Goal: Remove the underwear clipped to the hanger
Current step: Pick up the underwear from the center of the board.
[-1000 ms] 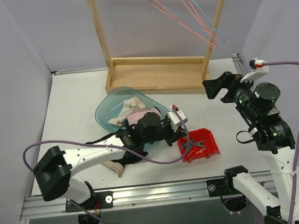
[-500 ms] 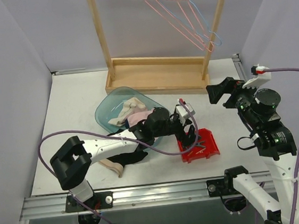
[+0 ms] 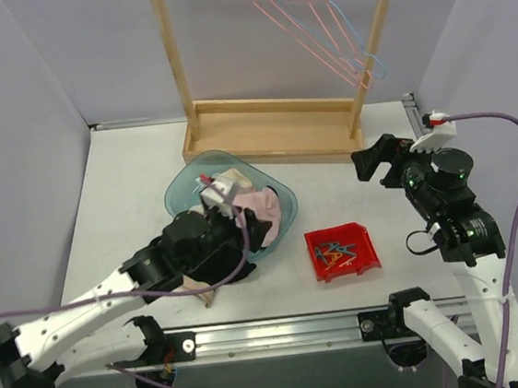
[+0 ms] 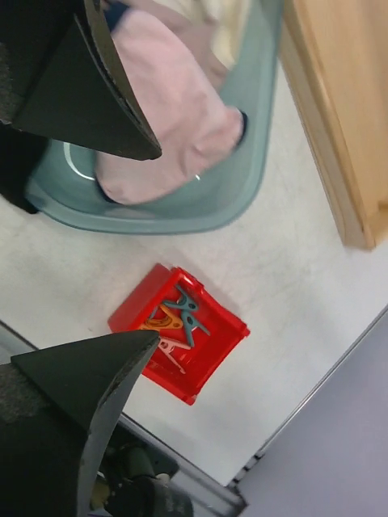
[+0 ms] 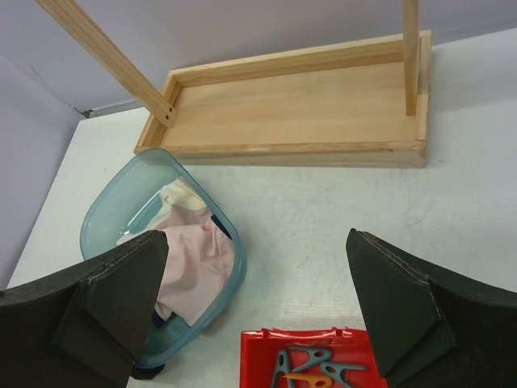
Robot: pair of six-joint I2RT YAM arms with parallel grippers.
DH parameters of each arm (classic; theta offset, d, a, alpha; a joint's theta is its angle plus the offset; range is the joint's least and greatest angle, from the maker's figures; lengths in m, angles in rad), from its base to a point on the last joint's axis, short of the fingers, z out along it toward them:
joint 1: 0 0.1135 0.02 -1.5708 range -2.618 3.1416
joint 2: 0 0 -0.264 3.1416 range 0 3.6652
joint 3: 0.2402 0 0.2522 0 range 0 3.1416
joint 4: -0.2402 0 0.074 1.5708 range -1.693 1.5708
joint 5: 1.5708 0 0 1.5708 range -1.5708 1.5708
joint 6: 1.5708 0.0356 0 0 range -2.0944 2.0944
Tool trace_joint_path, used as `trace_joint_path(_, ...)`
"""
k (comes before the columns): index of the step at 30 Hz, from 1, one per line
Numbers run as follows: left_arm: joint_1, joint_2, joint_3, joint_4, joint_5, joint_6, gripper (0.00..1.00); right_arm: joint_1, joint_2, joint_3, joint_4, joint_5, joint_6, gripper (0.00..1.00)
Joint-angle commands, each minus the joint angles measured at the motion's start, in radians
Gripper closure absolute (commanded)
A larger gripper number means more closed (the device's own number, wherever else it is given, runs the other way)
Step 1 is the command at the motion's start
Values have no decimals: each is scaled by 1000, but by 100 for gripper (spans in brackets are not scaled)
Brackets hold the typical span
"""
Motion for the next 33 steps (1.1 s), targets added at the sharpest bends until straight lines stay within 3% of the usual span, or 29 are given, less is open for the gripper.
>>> trace_joint_path(1, 7, -172, -80, -335, -285, -254, 6, 12, 21, -27, 24, -22, -5, 0)
trace_joint_path(7, 28, -125, -85, -532, -487, -422, 6, 40, 47, -47, 53, -31, 12, 0)
trace_joint_path(13, 85, 43, -68, -601, -497, -468, 6, 62, 44, -55, 53, -7, 14, 0)
trace_joint_path(24, 163, 104, -74, -371, -480, -347, 2, 72, 56, -72, 76, -18, 1, 0)
trace_joint_path(31, 207, 198, -52, -290, -402, -277, 23, 74, 59, -79, 91, -28, -2, 1)
trace_joint_path(33, 217, 212, -49, -288, -380, -268, 43, 74, 59, -79, 94, -30, -6, 2)
